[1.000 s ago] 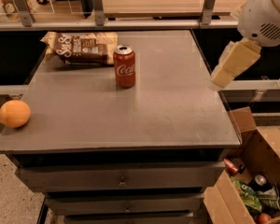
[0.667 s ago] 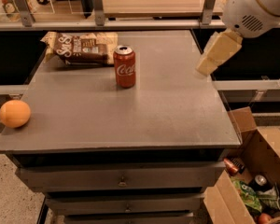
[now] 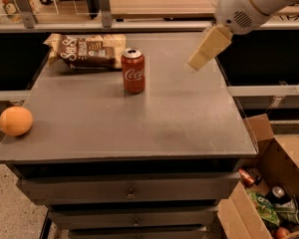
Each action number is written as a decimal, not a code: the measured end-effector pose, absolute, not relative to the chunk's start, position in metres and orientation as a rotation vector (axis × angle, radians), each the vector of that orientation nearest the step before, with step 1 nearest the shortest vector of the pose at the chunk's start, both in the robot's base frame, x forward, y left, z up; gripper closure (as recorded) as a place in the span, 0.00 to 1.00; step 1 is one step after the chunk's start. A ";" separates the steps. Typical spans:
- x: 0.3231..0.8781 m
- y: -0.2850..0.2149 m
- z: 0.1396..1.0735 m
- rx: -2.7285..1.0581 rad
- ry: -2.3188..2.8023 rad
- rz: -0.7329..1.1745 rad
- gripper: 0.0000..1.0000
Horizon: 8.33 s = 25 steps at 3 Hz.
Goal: Move coke can near orange
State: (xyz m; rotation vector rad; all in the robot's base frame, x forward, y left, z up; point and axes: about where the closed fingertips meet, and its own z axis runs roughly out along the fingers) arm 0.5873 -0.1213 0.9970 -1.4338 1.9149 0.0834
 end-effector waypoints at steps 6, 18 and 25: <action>0.662 0.015 0.904 -1.611 1.730 0.358 0.00; 0.626 0.092 0.953 -1.655 1.498 0.604 1.00; 0.523 0.255 0.904 -2.216 1.172 0.885 1.00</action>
Offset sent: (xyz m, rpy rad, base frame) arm 0.0653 0.0785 -0.0522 0.0912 0.0214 0.1435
